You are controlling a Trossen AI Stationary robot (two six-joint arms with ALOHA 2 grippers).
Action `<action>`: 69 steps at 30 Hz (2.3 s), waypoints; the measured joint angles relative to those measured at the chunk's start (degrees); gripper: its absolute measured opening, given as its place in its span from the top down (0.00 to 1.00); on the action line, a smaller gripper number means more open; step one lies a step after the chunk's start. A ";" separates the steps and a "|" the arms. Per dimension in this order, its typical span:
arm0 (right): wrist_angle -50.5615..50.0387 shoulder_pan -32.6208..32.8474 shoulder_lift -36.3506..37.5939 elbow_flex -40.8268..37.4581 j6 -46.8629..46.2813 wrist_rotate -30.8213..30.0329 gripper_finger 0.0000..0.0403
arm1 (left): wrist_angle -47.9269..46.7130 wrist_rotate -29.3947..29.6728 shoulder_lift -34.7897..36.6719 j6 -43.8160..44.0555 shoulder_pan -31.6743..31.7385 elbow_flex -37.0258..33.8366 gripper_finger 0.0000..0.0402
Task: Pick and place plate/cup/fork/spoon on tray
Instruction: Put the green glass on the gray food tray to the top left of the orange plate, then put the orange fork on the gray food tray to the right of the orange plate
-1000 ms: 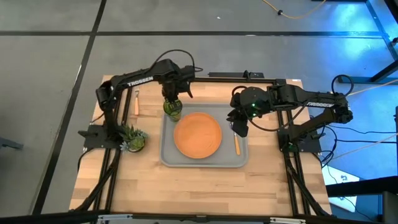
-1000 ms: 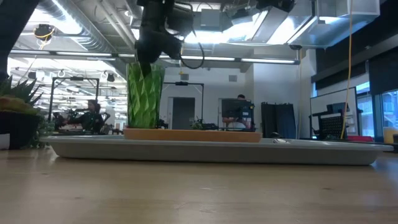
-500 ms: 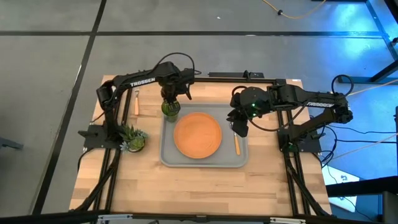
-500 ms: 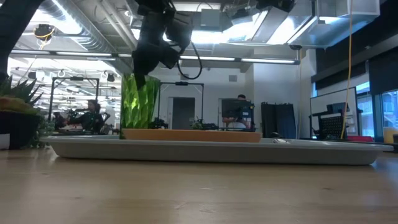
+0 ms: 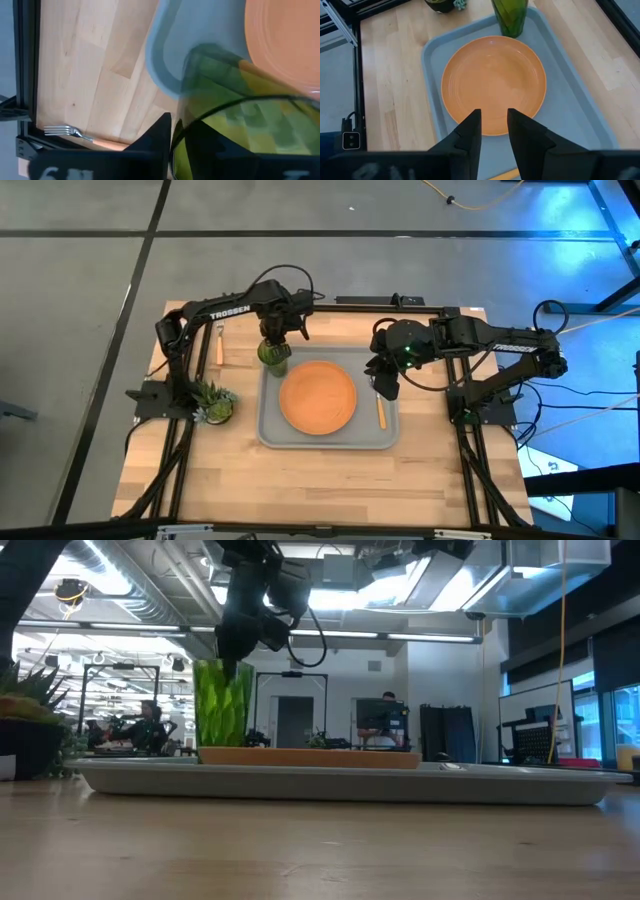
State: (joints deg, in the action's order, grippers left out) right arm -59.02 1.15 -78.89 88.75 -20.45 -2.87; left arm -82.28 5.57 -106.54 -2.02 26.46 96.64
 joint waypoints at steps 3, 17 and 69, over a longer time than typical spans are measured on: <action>0.01 0.00 0.00 0.00 0.00 -0.01 0.75 | -0.08 -0.06 0.00 0.16 0.00 0.00 0.87; 0.04 0.00 0.00 0.00 -0.04 -0.02 0.75 | -1.38 -0.06 2.61 0.73 -0.29 0.04 0.86; 0.04 -0.01 -0.02 0.00 -0.55 -0.06 0.75 | 18.64 8.79 14.71 42.15 29.39 -30.60 0.86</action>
State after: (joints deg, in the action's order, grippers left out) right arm -58.98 1.14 -78.91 88.75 -21.00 -2.93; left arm -63.64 14.36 -91.83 40.13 55.84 66.04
